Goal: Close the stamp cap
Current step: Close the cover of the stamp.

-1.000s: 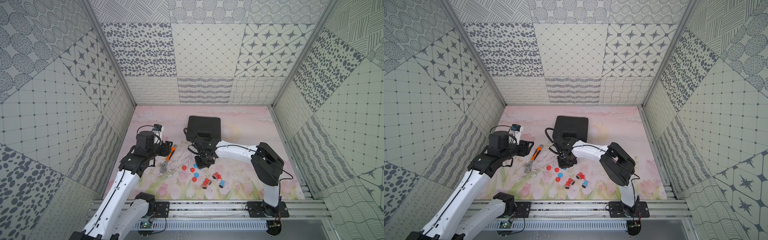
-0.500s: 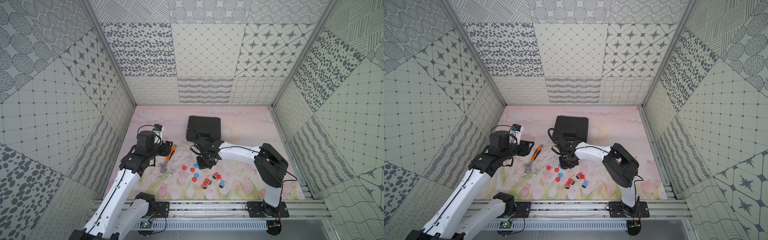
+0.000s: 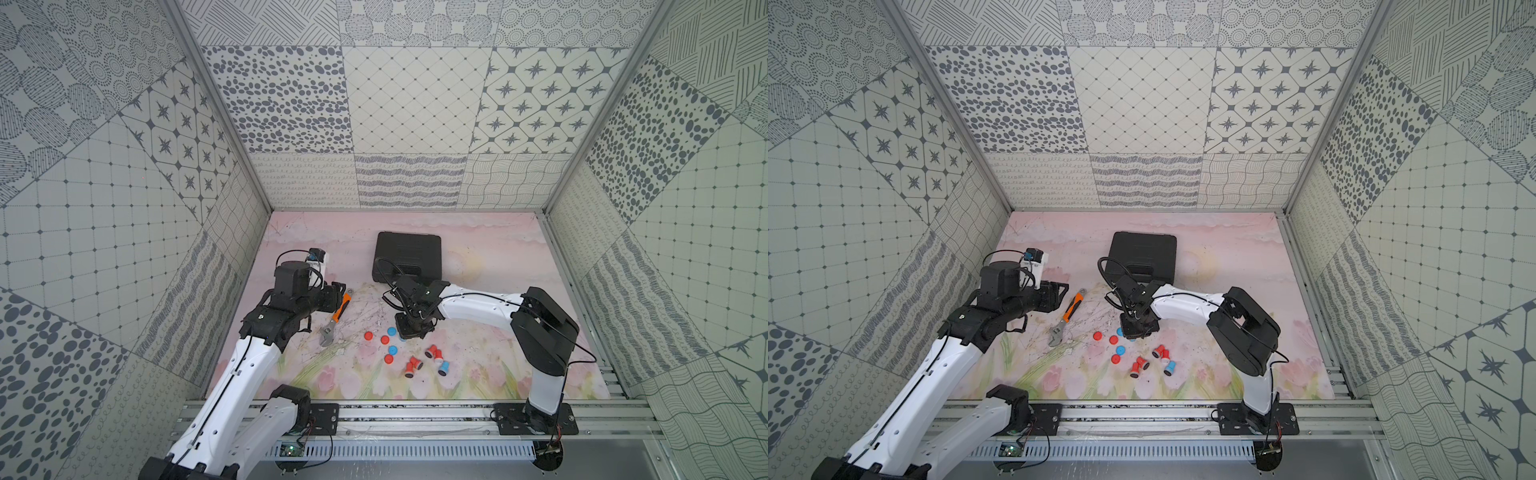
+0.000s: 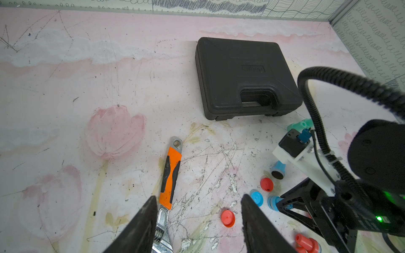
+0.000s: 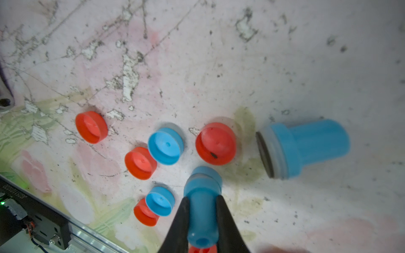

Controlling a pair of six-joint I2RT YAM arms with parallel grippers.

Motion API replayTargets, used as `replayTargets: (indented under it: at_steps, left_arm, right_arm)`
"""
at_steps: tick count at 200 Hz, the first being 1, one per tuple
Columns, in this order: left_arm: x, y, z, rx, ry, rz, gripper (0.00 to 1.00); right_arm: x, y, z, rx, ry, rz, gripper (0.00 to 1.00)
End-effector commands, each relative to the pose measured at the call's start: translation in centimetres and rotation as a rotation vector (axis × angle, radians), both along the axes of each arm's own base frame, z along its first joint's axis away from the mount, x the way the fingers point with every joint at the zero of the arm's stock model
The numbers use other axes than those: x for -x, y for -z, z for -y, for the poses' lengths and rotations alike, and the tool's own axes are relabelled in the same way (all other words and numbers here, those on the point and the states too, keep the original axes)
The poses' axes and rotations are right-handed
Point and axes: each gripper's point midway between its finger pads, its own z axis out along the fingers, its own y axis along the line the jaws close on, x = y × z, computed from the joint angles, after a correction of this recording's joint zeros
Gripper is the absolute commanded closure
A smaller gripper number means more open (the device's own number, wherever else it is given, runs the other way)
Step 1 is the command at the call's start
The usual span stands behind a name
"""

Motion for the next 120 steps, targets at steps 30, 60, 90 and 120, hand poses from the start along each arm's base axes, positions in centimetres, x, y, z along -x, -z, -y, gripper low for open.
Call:
replayTargets:
  at_steps: [30, 60, 90, 120]
  left_arm:
    - [-0.2, -0.4, 0.1, -0.002, 0.017, 0.012, 0.38]
    - [-0.2, -0.3, 0.2, -0.001, 0.019, 0.008, 0.38]
    - [-0.2, -0.3, 0.2, -0.001, 0.019, 0.007, 0.38]
    - [-0.3, -0.2, 0.2, -0.001, 0.018, 0.006, 0.38]
  right_arm:
    - [1.1, 0.6, 3.2, 0.165, -0.017, -0.043, 1.0]
    - [1.3, 1.0, 4.0, 0.236, -0.046, -0.059, 1.0]
    - [1.5, 2.1, 4.4, 0.287, -0.068, -0.076, 1.0]
    - [1.7, 3.3, 4.8, 0.363, -0.099, -0.078, 1.0]
